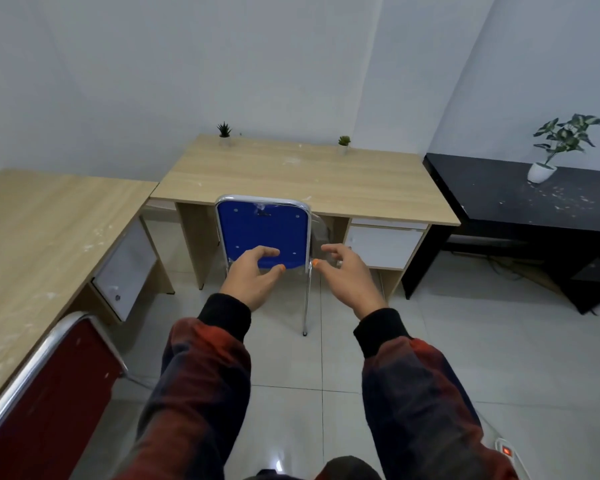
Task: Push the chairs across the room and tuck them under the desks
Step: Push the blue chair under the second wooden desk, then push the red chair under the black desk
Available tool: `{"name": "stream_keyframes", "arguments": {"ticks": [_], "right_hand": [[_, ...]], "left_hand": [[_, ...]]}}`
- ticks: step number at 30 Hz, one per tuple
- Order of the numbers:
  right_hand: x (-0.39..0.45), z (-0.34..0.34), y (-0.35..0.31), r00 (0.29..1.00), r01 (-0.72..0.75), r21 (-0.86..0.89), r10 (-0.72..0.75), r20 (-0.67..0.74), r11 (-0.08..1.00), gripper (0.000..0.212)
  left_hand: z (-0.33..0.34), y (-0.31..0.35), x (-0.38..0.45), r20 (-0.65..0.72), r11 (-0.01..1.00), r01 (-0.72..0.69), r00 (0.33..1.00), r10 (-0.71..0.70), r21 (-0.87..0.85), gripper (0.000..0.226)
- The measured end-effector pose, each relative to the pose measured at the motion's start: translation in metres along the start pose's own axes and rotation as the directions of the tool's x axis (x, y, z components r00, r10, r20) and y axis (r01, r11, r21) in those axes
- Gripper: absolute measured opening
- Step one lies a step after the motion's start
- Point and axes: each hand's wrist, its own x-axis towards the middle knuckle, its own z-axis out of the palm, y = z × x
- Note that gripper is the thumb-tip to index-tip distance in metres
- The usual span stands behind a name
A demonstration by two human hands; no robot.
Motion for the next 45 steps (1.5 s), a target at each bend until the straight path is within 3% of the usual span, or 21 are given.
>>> {"name": "stream_keyframes", "arguments": {"ticks": [8,18,31,40,45], "right_hand": [[-0.102,-0.054,0.047,1.0,-0.021,-0.041,0.021,0.016,0.999,0.042],[-0.238,-0.116,0.119,0.987,-0.137,0.046,0.14,-0.08,0.989,0.044],[-0.326,-0.129,0.123,0.954,-0.172,0.159,0.205,-0.218,0.972,0.043],[-0.398,-0.086,0.133,0.931,-0.293,0.135,0.315,-0.186,0.946,0.043],[-0.427,-0.094,0.146,0.889,-0.349,0.136,0.374,-0.265,0.927,0.043]], "left_hand": [[0.048,0.042,-0.103,-0.014,1.0,-0.011,1.0,0.011,0.022,0.036],[0.111,0.071,-0.24,0.114,0.994,-0.033,0.993,0.021,0.106,0.035],[0.11,0.088,-0.305,0.24,0.977,-0.16,0.963,0.122,0.142,0.036],[0.103,0.039,-0.361,0.357,0.987,-0.106,0.932,0.057,0.118,0.034],[0.119,0.041,-0.382,0.452,0.988,-0.122,0.889,0.068,0.09,0.035]]}}
